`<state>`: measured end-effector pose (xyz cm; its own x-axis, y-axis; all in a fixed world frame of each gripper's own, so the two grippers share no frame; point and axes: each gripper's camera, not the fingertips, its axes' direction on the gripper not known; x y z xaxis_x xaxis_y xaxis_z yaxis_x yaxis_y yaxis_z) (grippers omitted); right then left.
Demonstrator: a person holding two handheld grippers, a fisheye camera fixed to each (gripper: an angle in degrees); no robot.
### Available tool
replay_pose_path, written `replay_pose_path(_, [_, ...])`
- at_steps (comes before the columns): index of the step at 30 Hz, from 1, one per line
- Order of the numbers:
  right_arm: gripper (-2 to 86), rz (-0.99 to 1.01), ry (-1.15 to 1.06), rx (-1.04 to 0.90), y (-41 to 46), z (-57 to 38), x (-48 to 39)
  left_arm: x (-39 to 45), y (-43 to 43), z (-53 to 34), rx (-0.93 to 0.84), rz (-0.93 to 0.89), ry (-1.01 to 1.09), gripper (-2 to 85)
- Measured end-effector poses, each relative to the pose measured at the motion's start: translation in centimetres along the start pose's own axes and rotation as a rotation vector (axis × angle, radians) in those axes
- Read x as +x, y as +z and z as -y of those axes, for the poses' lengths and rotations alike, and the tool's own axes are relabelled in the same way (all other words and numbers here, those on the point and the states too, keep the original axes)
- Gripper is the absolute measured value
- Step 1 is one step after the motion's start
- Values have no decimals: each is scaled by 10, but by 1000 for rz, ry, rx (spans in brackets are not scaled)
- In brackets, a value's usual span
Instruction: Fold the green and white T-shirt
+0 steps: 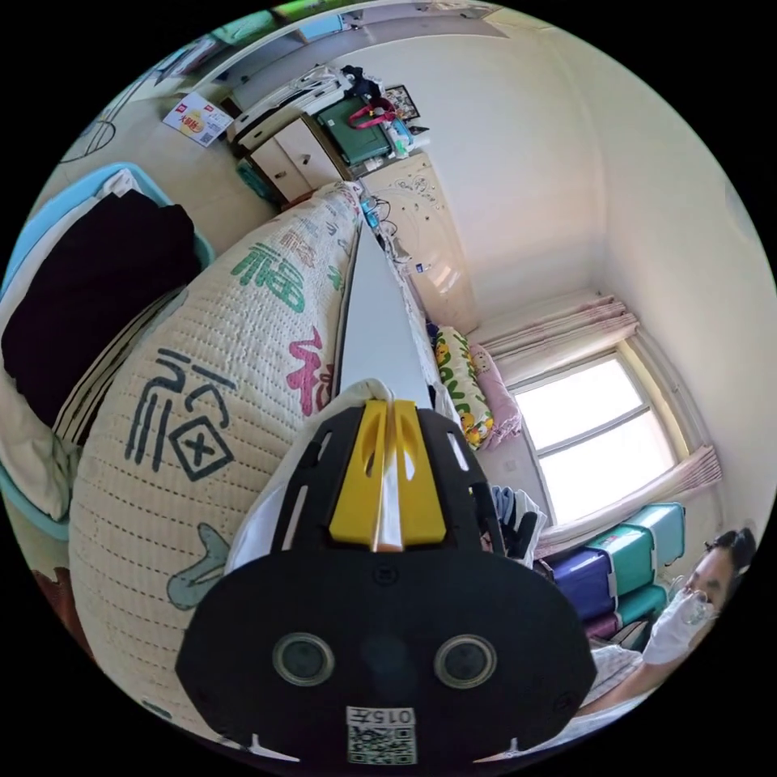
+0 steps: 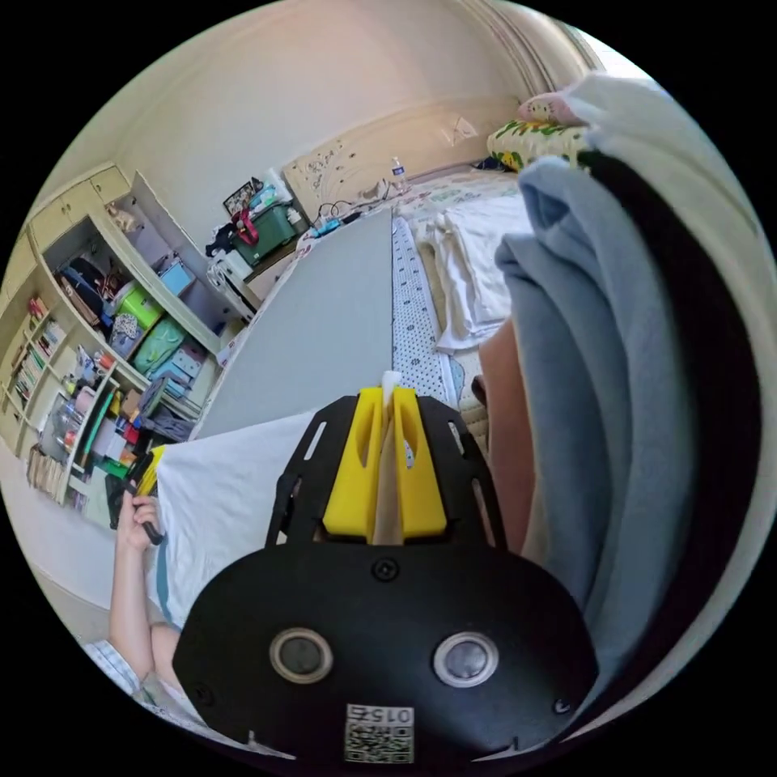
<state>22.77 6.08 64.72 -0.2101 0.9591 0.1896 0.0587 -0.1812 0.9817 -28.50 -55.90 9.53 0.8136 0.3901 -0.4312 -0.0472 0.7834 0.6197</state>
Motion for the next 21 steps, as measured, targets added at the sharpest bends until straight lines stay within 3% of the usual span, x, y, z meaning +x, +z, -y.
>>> replay_pose_path(4, [34,-236,-149,-5,-11,21,-39,0,5,-2,55,11,10,-1])
replay_pose_path(9, [50,-276,-132,15,-38,51,-59,-10,-6,-5,132,-5,-66,1])
replay_pose_path(13, [54,-321,-164,112,-82,76,-97,6,1,-3,49,99,-13,4])
replay_pose_path(17, [53,-191,-288,186,-122,90,-159,43,29,-2,-92,307,203,15])
replay_pose_path(21, [50,23,-455,136,-126,99,-220,76,45,-10,-172,478,422,41])
